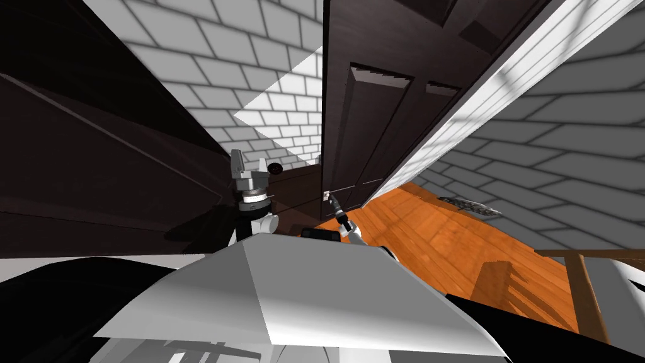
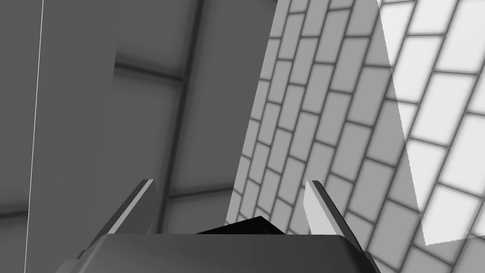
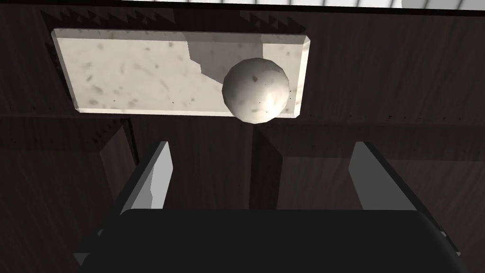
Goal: Push the door open
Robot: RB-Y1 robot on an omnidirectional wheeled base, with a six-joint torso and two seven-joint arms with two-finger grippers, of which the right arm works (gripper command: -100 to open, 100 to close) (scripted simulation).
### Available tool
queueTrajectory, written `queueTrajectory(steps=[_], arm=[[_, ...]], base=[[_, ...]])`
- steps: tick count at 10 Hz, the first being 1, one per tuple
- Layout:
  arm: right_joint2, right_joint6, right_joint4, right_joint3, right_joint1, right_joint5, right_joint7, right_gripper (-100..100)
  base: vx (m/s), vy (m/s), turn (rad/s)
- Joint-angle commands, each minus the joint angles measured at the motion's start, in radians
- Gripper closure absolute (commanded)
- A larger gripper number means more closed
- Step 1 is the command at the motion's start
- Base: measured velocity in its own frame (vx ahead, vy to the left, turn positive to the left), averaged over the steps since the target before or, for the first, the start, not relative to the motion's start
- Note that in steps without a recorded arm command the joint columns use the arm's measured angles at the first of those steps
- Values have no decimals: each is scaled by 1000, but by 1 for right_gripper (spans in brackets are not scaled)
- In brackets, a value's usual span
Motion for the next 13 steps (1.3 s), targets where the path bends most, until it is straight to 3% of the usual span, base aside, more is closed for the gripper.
queueTrajectory(steps=[1,2,3,4,9,13], arm=[[11,-1,3,-3,0,-3,5,-100],[21,-1,4,-5,1,-5,9,-100],[14,2,-3,-3,4,-3,5,-100],[14,2,-3,-3,4,-3,5,100],[14,2,-3,-3,4,-3,5,100],[0,9,-2,-26,5,-21,20,100]], base=[[192,113,24],[174,99,29],[72,41,-6],[-15,-4,-4],[-13,-7,4],[126,78,-23]])
